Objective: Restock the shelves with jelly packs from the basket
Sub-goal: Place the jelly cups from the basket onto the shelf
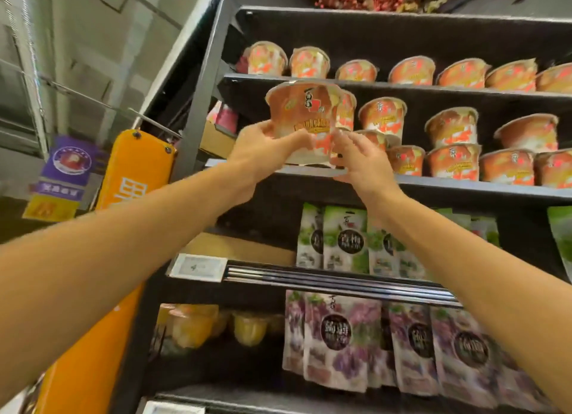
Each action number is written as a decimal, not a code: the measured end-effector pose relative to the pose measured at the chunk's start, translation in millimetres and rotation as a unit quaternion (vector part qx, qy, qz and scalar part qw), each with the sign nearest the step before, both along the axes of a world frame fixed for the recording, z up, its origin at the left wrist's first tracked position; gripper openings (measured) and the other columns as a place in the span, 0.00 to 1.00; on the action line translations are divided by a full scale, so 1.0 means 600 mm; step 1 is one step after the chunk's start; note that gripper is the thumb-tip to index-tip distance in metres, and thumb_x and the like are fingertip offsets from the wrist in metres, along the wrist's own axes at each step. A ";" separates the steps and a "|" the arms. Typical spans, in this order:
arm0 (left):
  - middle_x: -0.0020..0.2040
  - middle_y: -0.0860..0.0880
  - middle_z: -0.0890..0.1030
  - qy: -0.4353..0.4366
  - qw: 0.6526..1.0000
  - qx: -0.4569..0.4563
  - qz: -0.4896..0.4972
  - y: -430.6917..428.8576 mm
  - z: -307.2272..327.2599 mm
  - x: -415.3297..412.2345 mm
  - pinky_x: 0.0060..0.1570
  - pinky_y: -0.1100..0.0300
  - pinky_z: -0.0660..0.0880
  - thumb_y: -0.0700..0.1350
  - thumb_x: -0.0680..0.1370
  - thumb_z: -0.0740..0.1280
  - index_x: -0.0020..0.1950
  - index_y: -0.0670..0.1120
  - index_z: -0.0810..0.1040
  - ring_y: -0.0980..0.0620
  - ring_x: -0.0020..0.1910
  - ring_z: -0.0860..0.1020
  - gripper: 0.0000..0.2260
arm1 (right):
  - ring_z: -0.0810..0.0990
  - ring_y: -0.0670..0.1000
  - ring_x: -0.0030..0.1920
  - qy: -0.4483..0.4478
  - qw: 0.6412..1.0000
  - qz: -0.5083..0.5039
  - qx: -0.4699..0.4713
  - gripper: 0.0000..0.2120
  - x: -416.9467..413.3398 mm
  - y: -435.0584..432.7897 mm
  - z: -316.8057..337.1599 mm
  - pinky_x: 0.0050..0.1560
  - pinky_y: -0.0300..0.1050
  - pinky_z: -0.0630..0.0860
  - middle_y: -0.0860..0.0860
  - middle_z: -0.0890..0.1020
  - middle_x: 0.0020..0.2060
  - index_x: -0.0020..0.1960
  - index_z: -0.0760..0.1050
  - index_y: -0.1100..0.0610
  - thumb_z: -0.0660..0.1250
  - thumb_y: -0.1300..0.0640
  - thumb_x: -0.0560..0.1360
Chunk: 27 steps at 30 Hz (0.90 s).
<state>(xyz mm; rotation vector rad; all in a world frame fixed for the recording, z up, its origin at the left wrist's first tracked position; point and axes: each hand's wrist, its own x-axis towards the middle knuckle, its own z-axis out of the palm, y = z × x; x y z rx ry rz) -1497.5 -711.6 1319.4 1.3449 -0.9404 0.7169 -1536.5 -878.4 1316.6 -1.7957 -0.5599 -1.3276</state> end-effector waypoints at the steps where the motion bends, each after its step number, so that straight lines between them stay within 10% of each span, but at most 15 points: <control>1: 0.45 0.58 0.82 -0.006 1.000 -0.007 0.008 0.001 0.025 0.007 0.52 0.58 0.77 0.54 0.67 0.76 0.43 0.57 0.76 0.58 0.49 0.79 0.11 | 0.78 0.42 0.54 -0.018 0.997 -0.066 -0.025 0.24 0.015 -0.004 0.019 0.51 0.37 0.75 0.44 0.79 0.54 0.68 0.72 0.54 0.61 0.40 0.79; 8: 0.49 0.54 0.76 -0.020 0.998 -0.025 0.060 -0.006 0.154 0.074 0.33 0.64 0.63 0.58 0.69 0.74 0.61 0.50 0.76 0.57 0.43 0.72 0.24 | 0.79 0.56 0.50 -0.058 0.884 -0.441 -0.141 0.16 0.128 -0.052 0.071 0.44 0.47 0.73 0.54 0.82 0.46 0.50 0.81 0.59 0.60 0.49 0.81; 15: 0.55 0.51 0.77 -0.016 0.993 -0.004 0.120 -0.032 0.212 0.150 0.35 0.64 0.67 0.62 0.70 0.72 0.64 0.49 0.75 0.52 0.51 0.74 0.28 | 0.71 0.55 0.45 -0.199 0.852 -0.464 -0.135 0.06 0.183 -0.064 0.045 0.47 0.48 0.65 0.53 0.75 0.40 0.46 0.74 0.60 0.60 0.59 0.77; 20: 0.58 0.49 0.79 -0.004 0.992 -0.011 0.128 -0.038 0.245 0.185 0.59 0.52 0.76 0.61 0.70 0.73 0.65 0.48 0.74 0.50 0.56 0.78 0.29 | 0.71 0.54 0.45 -0.217 0.849 -0.475 -0.081 0.06 0.207 -0.056 0.051 0.51 0.49 0.64 0.52 0.77 0.41 0.46 0.73 0.58 0.59 0.57 0.77; 27: 0.56 0.48 0.76 -0.013 0.985 0.032 0.171 -0.063 0.267 0.212 0.49 0.54 0.73 0.60 0.69 0.74 0.66 0.47 0.69 0.49 0.52 0.75 0.32 | 0.71 0.52 0.43 -0.248 0.843 -0.472 -0.069 0.06 0.217 -0.061 0.051 0.50 0.48 0.64 0.51 0.77 0.39 0.44 0.73 0.56 0.60 0.56 0.76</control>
